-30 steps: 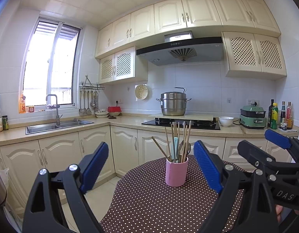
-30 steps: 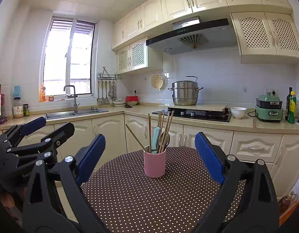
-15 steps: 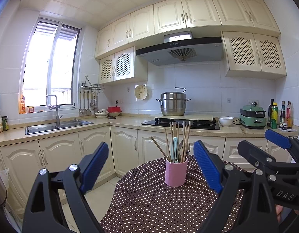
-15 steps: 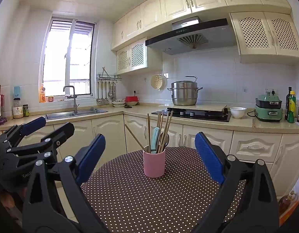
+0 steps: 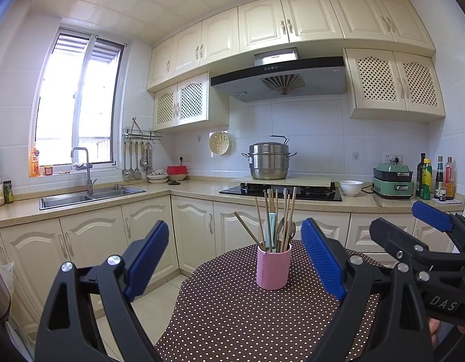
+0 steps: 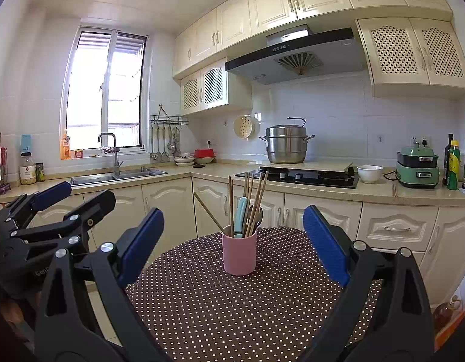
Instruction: Organize utensils
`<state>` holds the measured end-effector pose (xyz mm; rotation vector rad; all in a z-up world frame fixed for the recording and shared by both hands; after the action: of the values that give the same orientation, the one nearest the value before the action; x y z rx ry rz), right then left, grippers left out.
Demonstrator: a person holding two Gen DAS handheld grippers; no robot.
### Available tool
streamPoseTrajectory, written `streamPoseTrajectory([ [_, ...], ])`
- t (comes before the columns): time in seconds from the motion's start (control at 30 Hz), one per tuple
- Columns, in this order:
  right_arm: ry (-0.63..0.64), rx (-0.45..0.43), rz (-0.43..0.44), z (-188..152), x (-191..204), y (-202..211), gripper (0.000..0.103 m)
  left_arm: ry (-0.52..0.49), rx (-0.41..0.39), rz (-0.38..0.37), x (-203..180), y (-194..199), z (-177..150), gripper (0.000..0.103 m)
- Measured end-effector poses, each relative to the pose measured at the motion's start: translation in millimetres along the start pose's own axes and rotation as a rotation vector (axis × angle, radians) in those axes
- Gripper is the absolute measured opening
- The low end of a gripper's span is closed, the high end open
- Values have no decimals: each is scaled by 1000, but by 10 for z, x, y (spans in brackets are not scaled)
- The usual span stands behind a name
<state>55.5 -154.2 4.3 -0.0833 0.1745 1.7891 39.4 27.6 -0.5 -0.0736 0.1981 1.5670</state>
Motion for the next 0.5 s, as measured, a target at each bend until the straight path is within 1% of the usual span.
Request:
streamPoseTrajectory([
  [0.5,-3,1,0,-20,11,0,92,-1,-1,1,2,-2,0,88],
])
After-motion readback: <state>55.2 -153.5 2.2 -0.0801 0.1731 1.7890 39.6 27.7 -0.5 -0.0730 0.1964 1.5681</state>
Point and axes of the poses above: each gripper's, at about its wrist camera, not at the fingertips, and y roughly against the way its jaws point, x to its left, z to its top, the point moved 1 cm from there along -y, roughly the way its jaws point, and after that the axes turned 11 degrees about y, right-handed, at the moved point
